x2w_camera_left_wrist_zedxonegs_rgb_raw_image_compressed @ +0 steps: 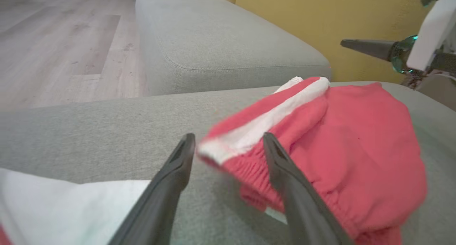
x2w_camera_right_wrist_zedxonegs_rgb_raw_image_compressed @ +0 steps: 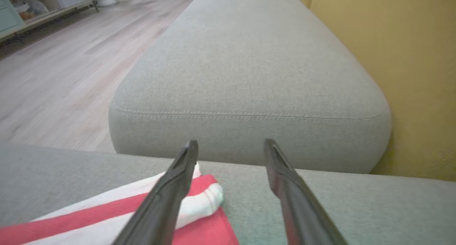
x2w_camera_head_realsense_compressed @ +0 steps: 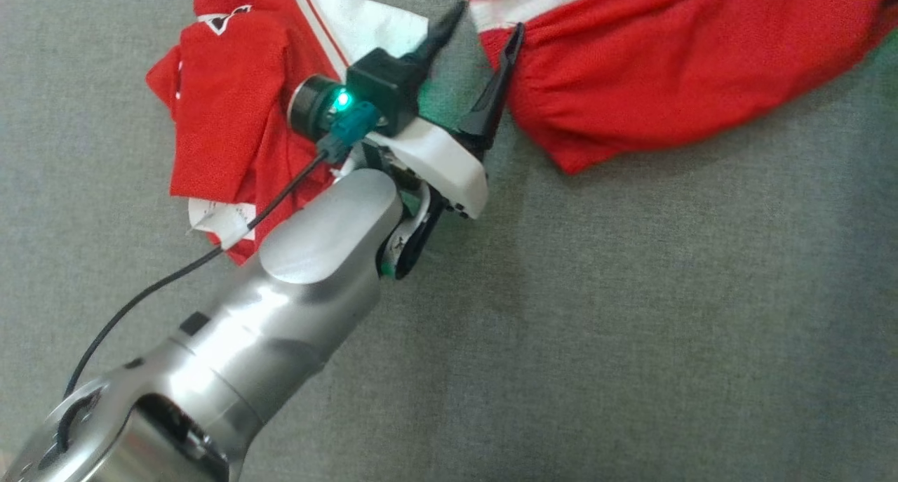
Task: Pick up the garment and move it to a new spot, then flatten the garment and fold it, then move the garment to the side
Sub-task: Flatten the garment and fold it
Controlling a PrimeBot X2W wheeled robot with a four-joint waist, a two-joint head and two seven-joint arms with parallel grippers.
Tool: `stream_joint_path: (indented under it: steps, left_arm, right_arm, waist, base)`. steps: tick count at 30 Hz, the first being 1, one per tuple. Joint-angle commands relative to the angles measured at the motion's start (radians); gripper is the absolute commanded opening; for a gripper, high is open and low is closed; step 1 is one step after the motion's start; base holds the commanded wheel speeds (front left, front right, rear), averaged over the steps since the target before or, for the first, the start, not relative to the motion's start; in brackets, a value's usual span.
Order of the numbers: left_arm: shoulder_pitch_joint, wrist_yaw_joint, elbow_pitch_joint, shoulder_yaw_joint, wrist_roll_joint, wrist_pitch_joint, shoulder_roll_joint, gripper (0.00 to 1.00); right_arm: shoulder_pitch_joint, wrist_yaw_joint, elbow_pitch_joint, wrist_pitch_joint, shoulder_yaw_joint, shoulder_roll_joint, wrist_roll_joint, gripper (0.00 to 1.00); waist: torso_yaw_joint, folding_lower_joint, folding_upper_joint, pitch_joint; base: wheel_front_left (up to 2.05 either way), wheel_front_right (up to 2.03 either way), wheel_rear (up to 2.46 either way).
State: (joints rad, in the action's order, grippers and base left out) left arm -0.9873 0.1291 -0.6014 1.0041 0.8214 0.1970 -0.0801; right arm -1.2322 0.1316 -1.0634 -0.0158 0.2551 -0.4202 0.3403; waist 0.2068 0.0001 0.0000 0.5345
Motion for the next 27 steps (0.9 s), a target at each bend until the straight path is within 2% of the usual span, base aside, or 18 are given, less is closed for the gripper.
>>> stream_joint_path:
  steps: [1, 7, 13, 17, 18, 21, 24, 27]
  left_arm:
    - [-0.036, 0.006, 0.012, -0.033, -0.008, 0.015, -0.017, 1.00]
    - [-0.016, 0.009, -0.015, -0.077, -0.003, 0.049, -0.034, 1.00]
    - [0.023, 0.038, 0.013, -0.163, -0.031, 0.064, -0.061, 1.00]
    - [0.096, 0.059, 0.115, -0.275, -0.109, 0.064, -0.087, 1.00]
    - [0.096, 0.059, 0.115, -0.275, -0.109, 0.064, -0.087, 1.00]
    - [0.178, 0.066, 0.206, -0.353, -0.189, 0.064, -0.106, 1.00]
    - [0.267, 0.080, 0.320, -0.419, -0.318, 0.065, -0.130, 1.00]
    - [0.374, 0.082, 0.354, -0.455, -0.386, 0.065, -0.133, 1.00]
  right_arm:
    - [-0.030, -0.001, 0.015, -0.024, -0.004, 0.013, -0.005, 1.00]
    - [-0.037, -0.001, -0.021, -0.122, -0.033, 0.027, 0.012, 1.00]
    - [0.022, -0.001, 0.026, -0.212, -0.026, 0.041, 0.055, 1.00]
    - [0.120, -0.001, 0.127, -0.240, -0.030, 0.071, 0.099, 1.00]
    - [0.120, -0.001, 0.127, -0.240, -0.030, 0.071, 0.099, 1.00]
    - [0.233, -0.001, 0.232, -0.245, -0.034, 0.095, 0.110, 1.00]
    - [0.367, -0.001, 0.356, -0.245, -0.094, 0.135, 0.128, 1.00]
    - [0.520, -0.001, 0.460, -0.246, -0.150, 0.178, 0.116, 1.00]
  waist:
    - [-0.006, -0.0001, 0.0000, -0.005]
    - [-0.035, -0.0001, 0.0000, -0.056]
    - [-0.061, -0.0001, 0.0000, -0.147]
    - [-0.083, -0.0001, 0.0000, -0.218]
    - [-0.083, -0.0001, 0.0000, -0.218]
    - [-0.101, -0.0001, 0.0000, -0.269]
    - [-0.120, -0.0001, 0.0000, -0.302]
    - [-0.126, -0.0001, 0.0000, -0.340]
  base:
    - [0.00, 0.00, 0.00]
    - [0.00, 0.00, 0.00]
    - [0.00, 0.00, 0.00]
    - [0.00, 0.00, 0.00]
    - [0.00, 0.00, 0.00]
    - [0.00, 0.00, 0.00]
    - [0.00, 0.00, 0.00]
    - [0.00, 0.00, 0.00]
